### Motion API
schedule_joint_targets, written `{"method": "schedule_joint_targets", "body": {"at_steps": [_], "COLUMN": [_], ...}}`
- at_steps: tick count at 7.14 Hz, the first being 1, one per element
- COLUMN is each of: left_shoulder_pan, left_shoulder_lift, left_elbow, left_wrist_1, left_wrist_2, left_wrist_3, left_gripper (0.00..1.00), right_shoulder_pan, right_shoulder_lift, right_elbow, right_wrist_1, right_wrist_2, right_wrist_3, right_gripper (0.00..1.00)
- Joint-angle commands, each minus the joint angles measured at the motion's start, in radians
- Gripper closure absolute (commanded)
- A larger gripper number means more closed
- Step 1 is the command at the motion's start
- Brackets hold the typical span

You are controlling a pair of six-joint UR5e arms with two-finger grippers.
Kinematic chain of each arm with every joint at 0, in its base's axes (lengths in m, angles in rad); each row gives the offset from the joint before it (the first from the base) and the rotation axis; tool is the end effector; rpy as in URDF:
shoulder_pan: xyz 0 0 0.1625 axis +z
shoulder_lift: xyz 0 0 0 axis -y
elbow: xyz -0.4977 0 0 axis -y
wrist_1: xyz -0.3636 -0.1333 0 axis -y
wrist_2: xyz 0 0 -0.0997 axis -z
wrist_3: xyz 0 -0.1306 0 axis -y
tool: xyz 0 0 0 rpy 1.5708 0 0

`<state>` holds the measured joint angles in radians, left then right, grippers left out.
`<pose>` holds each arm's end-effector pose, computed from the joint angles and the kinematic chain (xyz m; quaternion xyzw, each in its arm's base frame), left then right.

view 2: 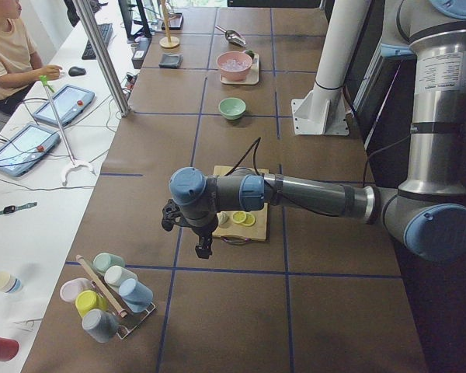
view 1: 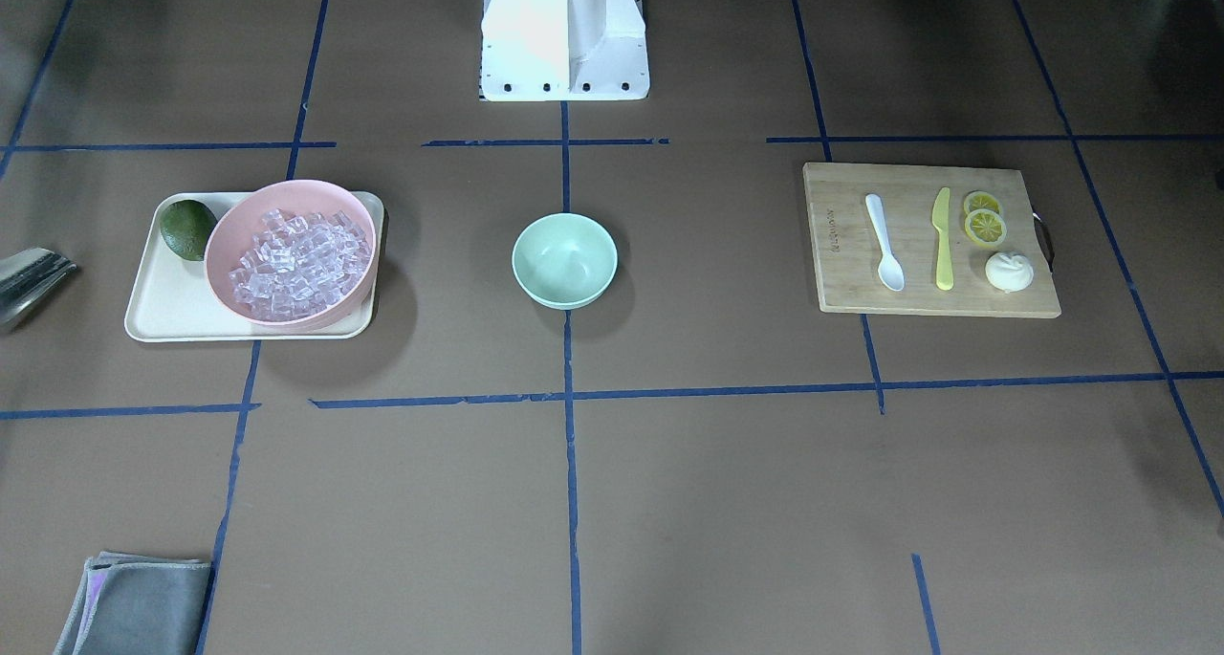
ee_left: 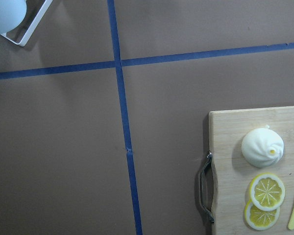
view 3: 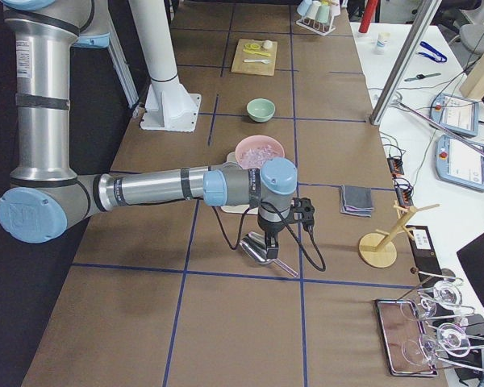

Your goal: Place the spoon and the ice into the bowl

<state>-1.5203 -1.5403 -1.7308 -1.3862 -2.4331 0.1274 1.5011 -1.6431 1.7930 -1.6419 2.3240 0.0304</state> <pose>-0.0119 -0.4414 0.7034 -0.0089 0.4184 0.0692 0.9056 0.0139 -0.4325 0.6917 0.0182 -0.3688 -0.0327 0.9287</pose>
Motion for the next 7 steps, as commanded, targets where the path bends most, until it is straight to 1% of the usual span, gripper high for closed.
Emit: {"method": "schedule_joint_targets", "body": {"at_steps": [1,3,4,5,6,7], "left_shoulder_pan": [0.008,0.011,0.014,0.014,0.014,0.082], "left_shoulder_lift": [-0.001,-0.009,0.035,0.072,0.077,0.062], "left_elbow": [-0.015,-0.025,-0.012,-0.021,-0.015,-0.035], "left_wrist_1": [-0.008,-0.013,-0.057,-0.158,-0.256,-0.283], "left_wrist_2": [0.003,0.002,-0.01,-0.05,-0.069,-0.095], "left_wrist_3": [-0.008,0.001,0.015,0.009,-0.038,-0.222], "left_gripper": [0.0,0.0,0.0,0.0,0.0,0.0], "right_shoulder_pan": [-0.001,-0.001,-0.001,-0.001,-0.001,-0.001], "right_shoulder_lift": [-0.003,-0.009,-0.009,-0.009,-0.011,-0.015], "right_elbow": [-0.006,-0.007,-0.006,-0.007,-0.007,-0.006], "right_wrist_1": [0.004,0.007,0.005,0.005,0.005,0.007], "right_wrist_2": [0.012,0.012,0.021,0.032,0.034,0.032], "right_wrist_3": [0.0,0.002,0.008,0.009,0.008,0.008], "right_gripper": [0.0,0.0,0.0,0.0,0.0,0.0]}}
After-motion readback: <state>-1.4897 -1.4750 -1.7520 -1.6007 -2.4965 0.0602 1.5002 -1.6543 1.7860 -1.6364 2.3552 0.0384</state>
